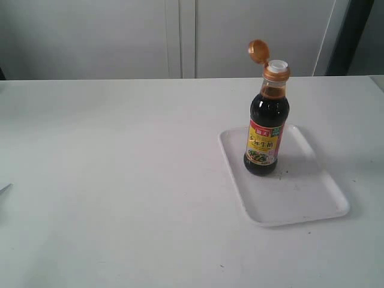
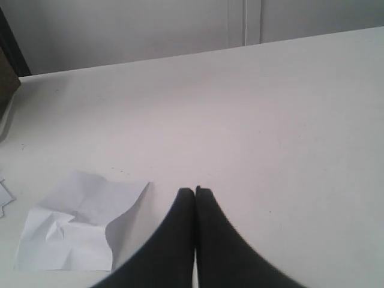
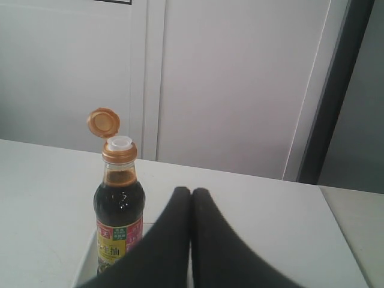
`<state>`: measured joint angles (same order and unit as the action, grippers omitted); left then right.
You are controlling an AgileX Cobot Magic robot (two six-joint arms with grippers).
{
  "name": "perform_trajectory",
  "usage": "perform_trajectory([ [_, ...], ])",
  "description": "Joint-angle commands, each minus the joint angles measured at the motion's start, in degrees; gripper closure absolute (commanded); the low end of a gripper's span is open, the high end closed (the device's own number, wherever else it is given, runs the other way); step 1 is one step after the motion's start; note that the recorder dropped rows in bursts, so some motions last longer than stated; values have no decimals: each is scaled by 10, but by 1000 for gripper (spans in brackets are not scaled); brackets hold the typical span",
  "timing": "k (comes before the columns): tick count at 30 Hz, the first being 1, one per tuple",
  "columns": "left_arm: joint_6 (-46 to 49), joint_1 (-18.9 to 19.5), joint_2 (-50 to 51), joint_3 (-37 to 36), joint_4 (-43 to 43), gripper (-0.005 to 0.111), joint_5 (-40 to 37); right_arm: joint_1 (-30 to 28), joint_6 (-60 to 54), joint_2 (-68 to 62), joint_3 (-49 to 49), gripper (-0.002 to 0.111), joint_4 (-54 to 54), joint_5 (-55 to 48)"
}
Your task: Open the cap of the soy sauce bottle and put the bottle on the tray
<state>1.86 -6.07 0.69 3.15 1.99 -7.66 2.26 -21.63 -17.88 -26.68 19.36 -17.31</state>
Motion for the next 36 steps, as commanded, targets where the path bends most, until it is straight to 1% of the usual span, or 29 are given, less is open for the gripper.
perform_trajectory([
  [1, -10, 11, -7, -26, 10, 107, 4, 1, -4, 3, 6, 108, 1, 7],
  [4, -19, 40, -7, -31, 12, 107, 5, 1, -4, 3, 6, 108, 1, 7],
  [5, -19, 44, -7, -31, 16, 107, 7, 1, -4, 3, 6, 108, 1, 7],
  [6, -19, 47, -7, -31, 16, 107, -13, 1, -4, 3, 6, 108, 1, 7],
  [10, -19, 47, -7, -31, 20, 107, -45, 1, -4, 3, 6, 108, 1, 7],
  [36, -19, 47, -7, -31, 23, 107, -40, 1, -4, 3, 6, 108, 1, 7],
])
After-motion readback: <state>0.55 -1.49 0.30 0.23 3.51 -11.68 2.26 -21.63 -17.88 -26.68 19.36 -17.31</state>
